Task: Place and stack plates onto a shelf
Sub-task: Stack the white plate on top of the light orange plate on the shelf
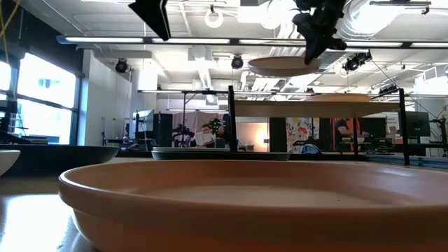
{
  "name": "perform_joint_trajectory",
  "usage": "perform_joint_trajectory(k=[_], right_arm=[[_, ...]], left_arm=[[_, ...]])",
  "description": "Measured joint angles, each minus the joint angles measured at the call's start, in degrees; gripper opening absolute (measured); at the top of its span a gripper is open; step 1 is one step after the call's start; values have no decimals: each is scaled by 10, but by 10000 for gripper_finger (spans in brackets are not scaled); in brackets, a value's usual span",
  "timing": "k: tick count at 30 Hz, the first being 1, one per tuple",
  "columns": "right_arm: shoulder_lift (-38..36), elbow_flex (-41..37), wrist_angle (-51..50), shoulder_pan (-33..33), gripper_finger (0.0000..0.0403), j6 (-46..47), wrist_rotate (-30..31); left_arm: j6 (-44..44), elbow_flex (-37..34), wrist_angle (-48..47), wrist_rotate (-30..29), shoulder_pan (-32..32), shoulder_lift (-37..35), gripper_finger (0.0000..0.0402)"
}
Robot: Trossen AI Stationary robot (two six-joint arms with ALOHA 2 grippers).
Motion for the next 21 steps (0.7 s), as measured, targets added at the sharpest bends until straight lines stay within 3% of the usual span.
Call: perform_joint_trajectory(k=[11,21], right_arm=[[1,0,-28,-68,0,45,-10],[-2,0,-52,-66,0,97,11]], left_arm=[[-2,0,-123,0,78,0,135],[-26,-1,-189,-13,139,-31,135]])
